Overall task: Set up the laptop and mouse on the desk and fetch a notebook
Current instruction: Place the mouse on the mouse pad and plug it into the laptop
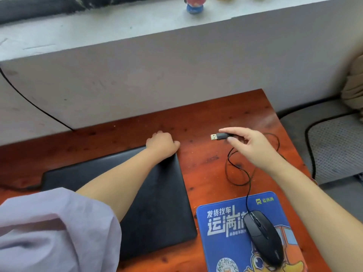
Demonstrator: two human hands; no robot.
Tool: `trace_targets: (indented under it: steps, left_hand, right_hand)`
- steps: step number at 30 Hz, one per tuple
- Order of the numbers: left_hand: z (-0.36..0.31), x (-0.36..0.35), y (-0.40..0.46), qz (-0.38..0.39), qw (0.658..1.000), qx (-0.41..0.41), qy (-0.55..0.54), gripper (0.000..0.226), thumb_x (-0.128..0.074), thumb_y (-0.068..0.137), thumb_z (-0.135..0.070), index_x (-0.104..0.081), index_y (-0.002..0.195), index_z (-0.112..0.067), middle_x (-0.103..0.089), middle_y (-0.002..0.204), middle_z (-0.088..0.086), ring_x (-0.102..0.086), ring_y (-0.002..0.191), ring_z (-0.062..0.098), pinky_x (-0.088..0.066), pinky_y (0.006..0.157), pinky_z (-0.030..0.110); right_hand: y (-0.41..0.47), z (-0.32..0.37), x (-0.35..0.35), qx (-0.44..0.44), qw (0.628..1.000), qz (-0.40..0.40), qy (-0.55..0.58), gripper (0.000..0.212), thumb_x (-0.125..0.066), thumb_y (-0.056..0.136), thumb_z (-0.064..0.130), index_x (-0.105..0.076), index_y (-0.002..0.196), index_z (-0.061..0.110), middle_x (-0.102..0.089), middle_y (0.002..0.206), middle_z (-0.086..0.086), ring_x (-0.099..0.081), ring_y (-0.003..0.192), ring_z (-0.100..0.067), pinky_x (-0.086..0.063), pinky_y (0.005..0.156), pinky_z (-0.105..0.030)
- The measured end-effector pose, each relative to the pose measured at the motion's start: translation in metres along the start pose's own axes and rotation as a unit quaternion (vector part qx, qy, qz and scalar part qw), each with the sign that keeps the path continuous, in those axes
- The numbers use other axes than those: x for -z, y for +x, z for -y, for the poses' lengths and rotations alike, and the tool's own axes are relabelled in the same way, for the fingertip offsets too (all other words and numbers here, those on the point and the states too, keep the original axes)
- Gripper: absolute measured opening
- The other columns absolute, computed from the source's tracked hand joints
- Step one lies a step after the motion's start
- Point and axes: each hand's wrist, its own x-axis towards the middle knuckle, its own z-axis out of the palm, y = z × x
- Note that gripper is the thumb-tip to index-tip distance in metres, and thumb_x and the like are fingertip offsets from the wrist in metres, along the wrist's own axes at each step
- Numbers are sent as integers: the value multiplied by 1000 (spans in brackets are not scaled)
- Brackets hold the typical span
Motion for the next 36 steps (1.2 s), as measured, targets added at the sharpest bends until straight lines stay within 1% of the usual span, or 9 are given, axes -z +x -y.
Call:
trace_targets:
  steps: [2,4,8,12,16,23,28,31,36]
  left_hand:
    - [-1,3,-1,20,1000,3,-20,33,-44,78,-36,-62,80,-9,-64,95,14,-57,84,33,-45,73,34]
    - [0,6,-6,23,999,2,-40,30,-44,76,-38,-57,68,-12,-63,77,7,-56,73,30,-41,62,28]
    - [3,19,-20,-33,997,-17,-72,31,-45,74,-39,-45,54,-17,-51,53,-3,-51,59,22,-28,48,23]
    - [9,36,-35,-99,989,-28,-102,30,-46,76,-39,-43,53,-19,-47,49,-4,-44,51,9,-29,48,23]
    - [14,48,-46,-134,982,-45,-128,30,-47,76,-36,-39,53,-17,-39,46,-2,-40,50,13,-28,48,26]
    - [15,54,-50,-137,979,-52,-142,27,-47,76,-33,-39,55,-19,-38,49,-3,-38,51,15,-30,50,28]
    - [14,54,-50,-139,979,-52,-138,30,-48,76,-34,-36,52,-19,-37,47,-3,-37,48,12,-28,47,26]
    - [14,54,-50,-136,980,-50,-136,30,-48,76,-34,-37,53,-19,-38,48,-3,-38,49,12,-29,48,26]
    - [13,53,-49,-133,981,-54,-134,31,-48,77,-33,-38,52,-19,-39,48,-4,-38,49,12,-28,49,26]
  right_hand:
    - [7,-1,-1,-13,998,11,-57,26,-64,82,27,-65,101,45,-64,84,6,-50,70,-6,-39,69,-24]
    - [8,3,-14,-6,996,22,-91,21,-65,81,28,-68,98,39,-59,76,17,-48,69,-2,-39,69,-27]
    - [1,10,-50,19,995,45,-86,17,-63,84,28,-69,99,33,-55,73,25,-46,73,-4,-40,71,-30]
    - [-4,16,-73,62,994,45,-81,16,-59,86,33,-67,100,33,-51,71,22,-40,74,-9,-40,67,-31]
    - [-4,29,-85,82,994,19,-73,16,-58,86,36,-67,100,34,-56,75,13,-39,74,-9,-40,65,-31]
    - [-3,40,-82,87,994,-7,-58,19,-58,87,35,-67,103,30,-51,70,12,-39,72,-11,-40,63,-32]
    - [-6,41,-81,92,994,6,-67,18,-58,87,35,-67,102,32,-60,76,6,-40,74,-10,-41,64,-31]
    - [-4,42,-82,90,994,4,-67,20,-57,87,36,-66,104,31,-59,75,7,-41,75,-12,-42,64,-33]
    - [-2,45,-80,111,988,-4,-108,21,-57,87,37,-66,105,30,-55,74,11,-38,74,-9,-36,61,-26]
